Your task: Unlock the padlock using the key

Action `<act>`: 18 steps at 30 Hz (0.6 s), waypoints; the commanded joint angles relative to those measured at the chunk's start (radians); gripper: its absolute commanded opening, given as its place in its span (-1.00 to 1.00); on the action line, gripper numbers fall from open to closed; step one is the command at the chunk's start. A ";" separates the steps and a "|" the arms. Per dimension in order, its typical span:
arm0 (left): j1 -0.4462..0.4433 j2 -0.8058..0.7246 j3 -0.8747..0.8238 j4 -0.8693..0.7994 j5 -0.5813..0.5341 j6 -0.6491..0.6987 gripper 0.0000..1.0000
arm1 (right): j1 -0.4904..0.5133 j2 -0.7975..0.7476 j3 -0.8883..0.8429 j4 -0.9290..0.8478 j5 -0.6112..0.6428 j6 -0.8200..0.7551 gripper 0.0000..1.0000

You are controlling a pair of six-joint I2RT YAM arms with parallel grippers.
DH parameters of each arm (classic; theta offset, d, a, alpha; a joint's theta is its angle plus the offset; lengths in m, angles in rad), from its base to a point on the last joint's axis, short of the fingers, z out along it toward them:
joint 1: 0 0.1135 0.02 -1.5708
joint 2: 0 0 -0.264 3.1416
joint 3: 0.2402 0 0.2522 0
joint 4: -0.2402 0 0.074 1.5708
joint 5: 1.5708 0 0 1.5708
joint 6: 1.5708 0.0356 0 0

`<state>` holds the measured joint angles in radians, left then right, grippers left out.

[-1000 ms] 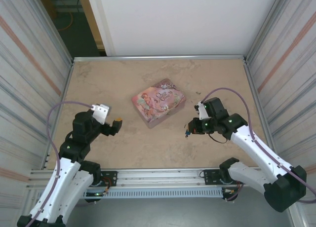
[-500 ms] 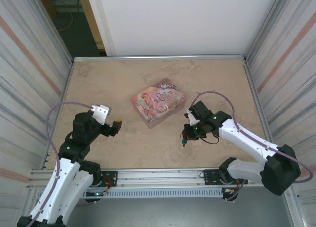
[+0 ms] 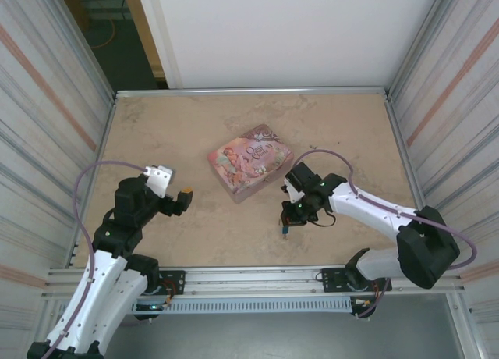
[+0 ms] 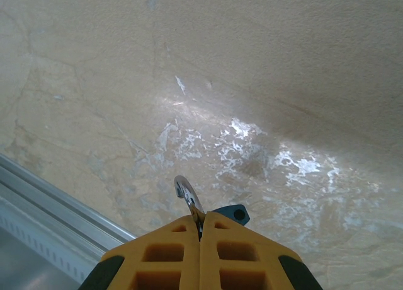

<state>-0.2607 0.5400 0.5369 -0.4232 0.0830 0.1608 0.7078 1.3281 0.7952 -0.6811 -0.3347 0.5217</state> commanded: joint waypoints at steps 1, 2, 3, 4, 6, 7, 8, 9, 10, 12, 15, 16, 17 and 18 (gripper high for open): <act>0.005 0.005 0.034 -0.006 -0.009 0.011 0.97 | 0.014 0.019 0.018 0.017 -0.027 0.028 -1.00; 0.005 0.006 0.034 -0.006 -0.008 0.011 0.97 | 0.014 0.023 0.015 0.025 -0.028 0.030 -1.00; 0.007 0.008 0.034 -0.007 -0.009 0.011 0.97 | 0.015 0.028 0.012 0.033 -0.032 0.033 -1.00; 0.005 0.008 0.034 -0.008 -0.009 0.011 0.97 | 0.017 0.033 0.009 0.040 -0.034 0.035 -1.00; 0.005 0.011 0.034 -0.008 -0.008 0.011 0.97 | 0.018 0.046 0.004 0.054 -0.039 0.038 -1.00; 0.006 0.011 0.034 -0.006 -0.007 0.011 0.97 | 0.019 0.051 0.002 0.059 -0.039 0.040 -1.00; 0.006 0.011 0.035 -0.008 -0.005 0.011 0.97 | 0.021 0.057 0.000 0.066 -0.043 0.042 -1.00; 0.005 0.009 0.034 -0.008 -0.003 0.011 0.97 | 0.023 0.063 -0.003 0.074 -0.047 0.045 -1.00; 0.005 0.008 0.034 -0.007 -0.001 0.011 0.97 | 0.024 0.068 -0.006 0.081 -0.048 0.048 -1.00; 0.005 0.008 0.034 -0.004 0.003 0.011 0.97 | 0.026 0.077 -0.011 0.094 -0.050 0.053 -1.00; 0.006 0.011 0.034 -0.005 0.004 0.012 0.97 | 0.026 0.092 -0.020 0.115 -0.052 0.060 -1.00; 0.006 0.012 0.034 -0.004 0.005 0.013 0.97 | 0.026 0.097 -0.023 0.123 -0.050 0.063 -1.00; 0.005 0.013 0.034 -0.005 0.005 0.013 0.97 | 0.027 0.102 -0.027 0.131 -0.053 0.065 -1.00; 0.005 0.014 0.034 -0.005 0.005 0.013 0.97 | 0.026 0.108 -0.030 0.138 -0.053 0.066 -1.00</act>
<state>-0.2607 0.5514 0.5369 -0.4232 0.0837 0.1608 0.7273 1.4162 0.7860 -0.5663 -0.3679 0.5617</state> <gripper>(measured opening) 0.987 0.045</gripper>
